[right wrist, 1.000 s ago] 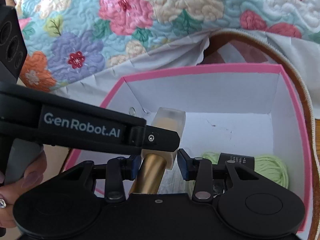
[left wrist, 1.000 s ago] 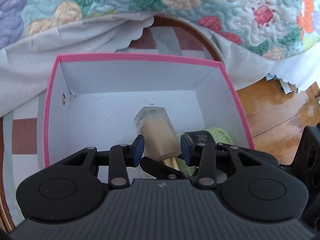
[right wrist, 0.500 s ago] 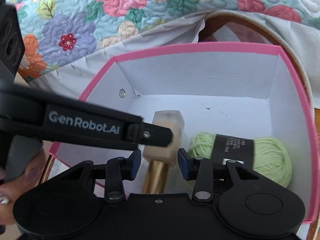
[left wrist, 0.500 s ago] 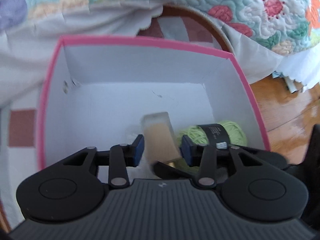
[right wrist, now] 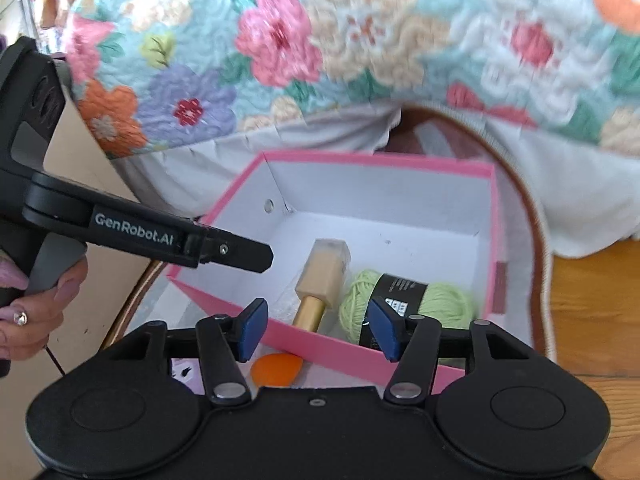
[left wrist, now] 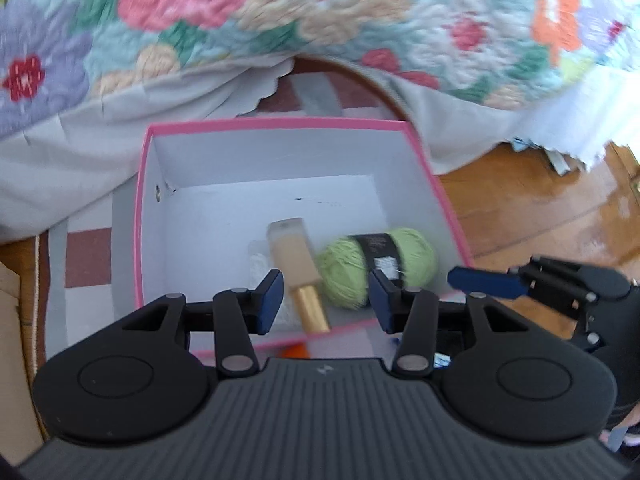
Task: Organize objects
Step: 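Withdraw the open right gripper from the pink box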
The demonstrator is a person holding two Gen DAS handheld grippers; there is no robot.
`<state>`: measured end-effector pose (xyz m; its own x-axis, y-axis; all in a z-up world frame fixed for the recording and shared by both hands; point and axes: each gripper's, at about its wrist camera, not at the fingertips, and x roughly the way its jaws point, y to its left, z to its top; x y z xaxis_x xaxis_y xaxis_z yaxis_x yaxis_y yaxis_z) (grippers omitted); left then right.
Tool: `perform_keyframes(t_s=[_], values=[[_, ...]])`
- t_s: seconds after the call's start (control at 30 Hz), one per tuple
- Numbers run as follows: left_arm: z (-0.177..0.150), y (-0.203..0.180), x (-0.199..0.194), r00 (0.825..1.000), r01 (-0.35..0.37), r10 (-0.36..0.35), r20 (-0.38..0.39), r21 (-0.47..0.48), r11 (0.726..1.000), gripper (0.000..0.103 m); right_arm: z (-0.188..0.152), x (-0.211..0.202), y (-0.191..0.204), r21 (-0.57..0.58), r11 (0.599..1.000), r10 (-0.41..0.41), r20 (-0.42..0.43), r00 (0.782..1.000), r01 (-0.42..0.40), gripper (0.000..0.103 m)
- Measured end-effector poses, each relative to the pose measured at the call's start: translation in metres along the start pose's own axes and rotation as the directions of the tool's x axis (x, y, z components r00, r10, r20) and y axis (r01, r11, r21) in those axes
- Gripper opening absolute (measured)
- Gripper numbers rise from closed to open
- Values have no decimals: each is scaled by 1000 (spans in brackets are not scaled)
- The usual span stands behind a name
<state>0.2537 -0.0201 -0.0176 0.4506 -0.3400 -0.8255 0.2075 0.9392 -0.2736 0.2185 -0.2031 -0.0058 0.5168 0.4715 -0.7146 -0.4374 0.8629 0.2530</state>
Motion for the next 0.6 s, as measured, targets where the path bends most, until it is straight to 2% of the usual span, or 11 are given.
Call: perform_keyframes(t_s=[0.07,0.13,0.33,0.6], values=[[0,-13,-18,1000,1,-1,-6,17,1000,49,4,-21,4,-28,1000,-5,11,1000,5,65],[-3,-20,-33,999,-25,25,-31,-8,1000,51,7,-43,10,-60,998,-9,19,1000,10,68],[-22,-30,-72,999,49,-50,-14,-83,995,53,4,-98,27,-118,993,4,18,1000,-2,73],[-51,-45,-103,999,49,-49,-4,-89,995,58,-22,-150,49,-201,979,-16,39,999,24,79]])
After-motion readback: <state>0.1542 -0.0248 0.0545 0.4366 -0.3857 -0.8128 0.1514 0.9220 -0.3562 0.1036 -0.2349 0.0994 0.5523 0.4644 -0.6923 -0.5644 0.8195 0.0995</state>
